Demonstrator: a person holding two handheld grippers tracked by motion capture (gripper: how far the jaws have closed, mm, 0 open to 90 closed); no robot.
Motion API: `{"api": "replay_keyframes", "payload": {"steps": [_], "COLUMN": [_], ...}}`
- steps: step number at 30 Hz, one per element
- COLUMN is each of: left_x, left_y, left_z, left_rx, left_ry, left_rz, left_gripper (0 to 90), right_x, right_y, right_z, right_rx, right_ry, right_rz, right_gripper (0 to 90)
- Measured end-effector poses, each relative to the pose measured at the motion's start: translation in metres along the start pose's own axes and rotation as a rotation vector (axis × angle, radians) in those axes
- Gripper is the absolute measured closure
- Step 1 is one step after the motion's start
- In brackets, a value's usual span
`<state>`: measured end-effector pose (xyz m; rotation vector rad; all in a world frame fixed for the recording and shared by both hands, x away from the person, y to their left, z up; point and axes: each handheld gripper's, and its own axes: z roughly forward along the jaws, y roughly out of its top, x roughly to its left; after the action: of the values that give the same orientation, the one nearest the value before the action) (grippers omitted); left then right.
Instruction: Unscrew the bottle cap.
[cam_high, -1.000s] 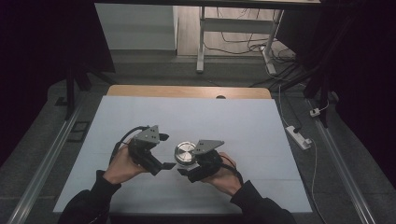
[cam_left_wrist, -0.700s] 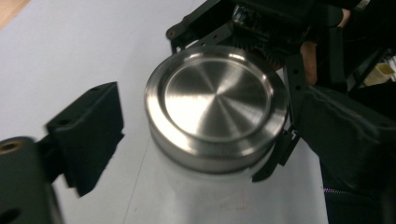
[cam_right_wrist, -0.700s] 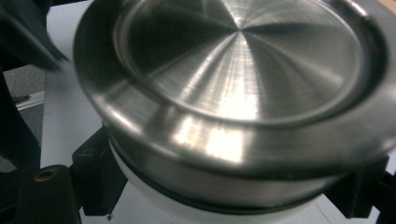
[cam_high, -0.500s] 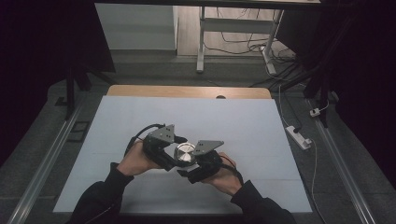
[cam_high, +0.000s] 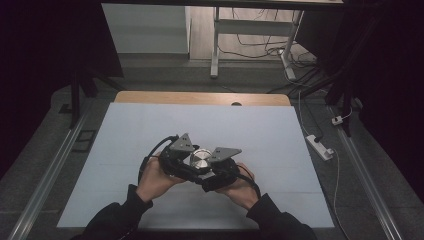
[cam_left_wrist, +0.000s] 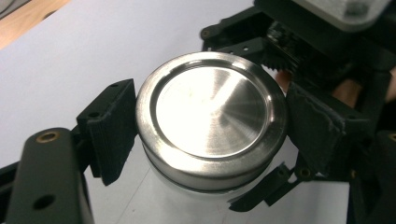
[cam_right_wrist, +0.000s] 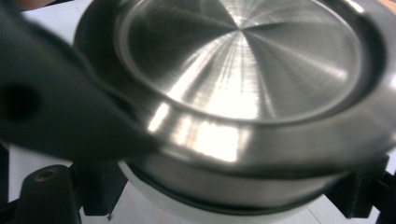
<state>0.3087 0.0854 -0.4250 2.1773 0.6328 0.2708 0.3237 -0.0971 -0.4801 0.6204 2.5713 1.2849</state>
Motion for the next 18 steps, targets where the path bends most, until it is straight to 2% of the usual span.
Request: {"api": "replay_keyframes", "payload": {"steps": [3, 7, 9, 11, 15, 18], "left_x": [-0.003, 0.002, 0.007, 0.015, 0.026, 0.029], "left_y": [0.002, 0.005, 0.004, 0.002, -0.004, -0.008], "left_z": [0.002, 0.0, -0.005, -0.011, -0.016, -0.016], "left_rx": [0.012, 0.033, 0.036, 0.034, 0.032, 0.031], "left_ry": [0.025, -0.031, -0.063, -0.131, -0.237, -0.28], "left_rz": [-0.011, -0.003, 0.032, 0.083, 0.17, 0.212], "left_gripper": [20.4, 6.8, 5.0, 4.6, 6.1, 7.6], "right_x": [-0.001, -0.002, -0.003, -0.003, -0.002, 0.002], "right_y": [-0.001, 0.0, 0.001, 0.001, 0.0, 0.001], "right_z": [0.0, -0.003, -0.004, -0.005, -0.005, -0.003], "right_rx": [0.0, -0.015, -0.019, -0.021, -0.015, -0.012], "right_ry": [-0.009, -0.003, 0.007, 0.021, 0.068, 0.107], "right_rz": [0.008, 0.007, 0.001, -0.005, -0.031, -0.049], "right_gripper": [15.3, 15.4, 15.4, 15.3, 15.4, 15.3]}}
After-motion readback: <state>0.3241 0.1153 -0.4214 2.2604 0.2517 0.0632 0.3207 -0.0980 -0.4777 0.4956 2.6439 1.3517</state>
